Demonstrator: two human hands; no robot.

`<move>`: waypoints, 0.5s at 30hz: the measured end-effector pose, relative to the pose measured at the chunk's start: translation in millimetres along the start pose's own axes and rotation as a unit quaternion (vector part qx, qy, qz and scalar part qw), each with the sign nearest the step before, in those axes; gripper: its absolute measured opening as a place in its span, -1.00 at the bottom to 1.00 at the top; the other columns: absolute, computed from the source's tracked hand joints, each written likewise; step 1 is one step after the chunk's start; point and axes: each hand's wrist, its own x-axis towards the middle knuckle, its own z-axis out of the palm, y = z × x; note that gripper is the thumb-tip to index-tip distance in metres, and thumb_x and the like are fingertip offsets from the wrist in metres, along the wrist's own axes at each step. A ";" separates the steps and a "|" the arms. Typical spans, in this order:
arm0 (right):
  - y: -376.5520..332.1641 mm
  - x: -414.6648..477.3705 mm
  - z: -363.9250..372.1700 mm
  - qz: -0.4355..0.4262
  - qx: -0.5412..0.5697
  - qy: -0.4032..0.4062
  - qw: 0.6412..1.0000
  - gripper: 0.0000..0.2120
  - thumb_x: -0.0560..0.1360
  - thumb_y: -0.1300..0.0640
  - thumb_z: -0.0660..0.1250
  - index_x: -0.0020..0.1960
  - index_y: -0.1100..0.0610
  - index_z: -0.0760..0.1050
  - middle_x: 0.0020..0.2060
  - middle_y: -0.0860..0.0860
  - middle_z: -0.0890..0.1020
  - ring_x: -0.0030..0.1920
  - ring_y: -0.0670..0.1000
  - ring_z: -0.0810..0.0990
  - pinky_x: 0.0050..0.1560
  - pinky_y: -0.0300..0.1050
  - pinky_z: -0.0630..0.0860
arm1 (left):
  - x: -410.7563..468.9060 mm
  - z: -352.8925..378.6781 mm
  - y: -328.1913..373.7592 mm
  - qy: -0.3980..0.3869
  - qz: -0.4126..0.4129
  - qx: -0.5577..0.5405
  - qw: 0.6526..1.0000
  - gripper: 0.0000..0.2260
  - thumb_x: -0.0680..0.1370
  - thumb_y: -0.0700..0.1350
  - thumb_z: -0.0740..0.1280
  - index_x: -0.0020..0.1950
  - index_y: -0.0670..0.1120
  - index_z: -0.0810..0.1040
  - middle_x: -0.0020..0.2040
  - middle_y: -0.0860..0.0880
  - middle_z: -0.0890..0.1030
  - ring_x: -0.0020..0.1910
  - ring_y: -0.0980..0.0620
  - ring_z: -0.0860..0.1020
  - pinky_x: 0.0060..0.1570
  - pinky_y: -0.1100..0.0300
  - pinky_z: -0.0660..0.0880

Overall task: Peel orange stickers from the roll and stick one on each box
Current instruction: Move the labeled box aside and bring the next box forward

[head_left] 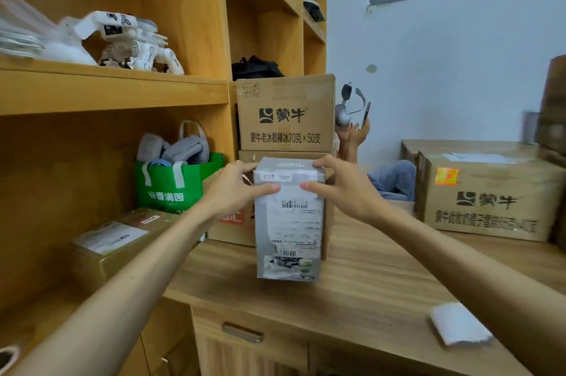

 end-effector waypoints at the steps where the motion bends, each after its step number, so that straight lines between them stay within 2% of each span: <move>1: 7.3 -10.9 -16.6 0.011 0.012 0.004 1.000 -0.49 0.42 -0.20 0.47 0.22 0.07 0.49 -0.05 -0.04 0.68 -0.17 -0.14 0.69 -0.08 -0.12 0.61 | 2.0 11.2 11.4 0.001 0.015 -0.005 1.000 -0.61 0.44 0.20 0.52 0.25 0.22 0.63 0.03 0.25 0.63 0.01 0.32 0.56 -0.04 0.36 0.47; 2: 13.4 -21.7 -33.3 0.022 0.016 0.009 1.000 -0.53 0.43 -0.15 0.48 0.21 0.08 0.49 -0.10 -0.05 0.69 -0.20 -0.17 0.68 -0.15 -0.24 0.57 | 2.5 22.3 25.2 -0.004 0.030 -0.025 0.999 -0.64 0.45 0.17 0.52 0.24 0.22 0.63 0.03 0.26 0.65 0.03 0.36 0.57 -0.03 0.39 0.48; 4: 27.1 -39.2 -63.2 0.045 0.007 0.019 0.999 -0.56 0.44 -0.10 0.49 0.21 0.08 0.51 -0.16 -0.10 0.67 -0.22 -0.23 0.66 -0.23 -0.37 0.49 | 5.0 45.2 49.2 -0.015 0.044 -0.064 0.997 -0.64 0.47 0.14 0.52 0.25 0.22 0.61 0.03 0.25 0.68 0.06 0.32 0.60 0.04 0.28 0.54; 6: 39.7 -53.2 -89.1 0.062 -0.006 0.028 0.998 -0.58 0.43 -0.10 0.50 0.19 0.06 0.52 -0.19 -0.13 0.66 -0.23 -0.25 0.66 -0.23 -0.33 0.47 | 8.4 68.2 71.0 -0.024 0.054 -0.082 0.995 -0.69 0.48 0.12 0.51 0.20 0.25 0.61 -0.01 0.28 0.68 0.03 0.35 0.59 0.00 0.27 0.52; 9: 56.2 -68.5 -118.4 0.072 -0.035 0.035 0.996 -0.55 0.44 -0.10 0.48 0.24 0.09 0.52 -0.15 -0.07 0.68 -0.24 -0.20 0.67 -0.21 -0.21 0.52 | 15.0 100.7 95.1 -0.045 0.069 -0.102 0.991 -0.73 0.50 0.09 0.50 0.16 0.29 0.57 -0.07 0.38 0.63 -0.01 0.49 0.54 -0.07 0.41 0.43; 11: 67.0 -76.8 -134.9 0.074 -0.068 0.041 0.994 -0.52 0.46 -0.12 0.47 0.27 0.11 0.52 -0.07 0.00 0.69 -0.18 -0.15 0.67 -0.13 -0.14 0.58 | 18.9 120.6 107.5 -0.059 0.069 -0.121 0.989 -0.72 0.50 0.12 0.49 0.19 0.26 0.59 -0.01 0.36 0.65 0.03 0.46 0.56 0.05 0.32 0.50; 13: 78.2 -84.8 -148.4 0.072 -0.099 0.052 0.991 -0.47 0.45 -0.16 0.45 0.30 0.12 0.52 0.04 0.02 0.68 -0.09 -0.10 0.66 -0.03 -0.06 0.61 | 23.5 140.8 116.8 -0.073 0.067 -0.129 0.987 -0.56 0.47 0.21 0.48 0.32 0.16 0.58 0.14 0.27 0.65 0.14 0.34 0.57 0.21 0.10 0.54; 15: 88.5 -92.7 -158.4 0.080 -0.111 0.052 0.989 -0.45 0.46 -0.15 0.45 0.34 0.13 0.51 0.10 0.03 0.66 -0.08 -0.11 0.64 -0.06 -0.16 0.59 | 27.6 158.5 123.2 -0.065 0.072 -0.129 0.987 -0.38 0.42 0.34 0.46 0.41 0.12 0.52 0.25 0.20 0.63 0.24 0.22 0.56 0.27 -0.01 0.53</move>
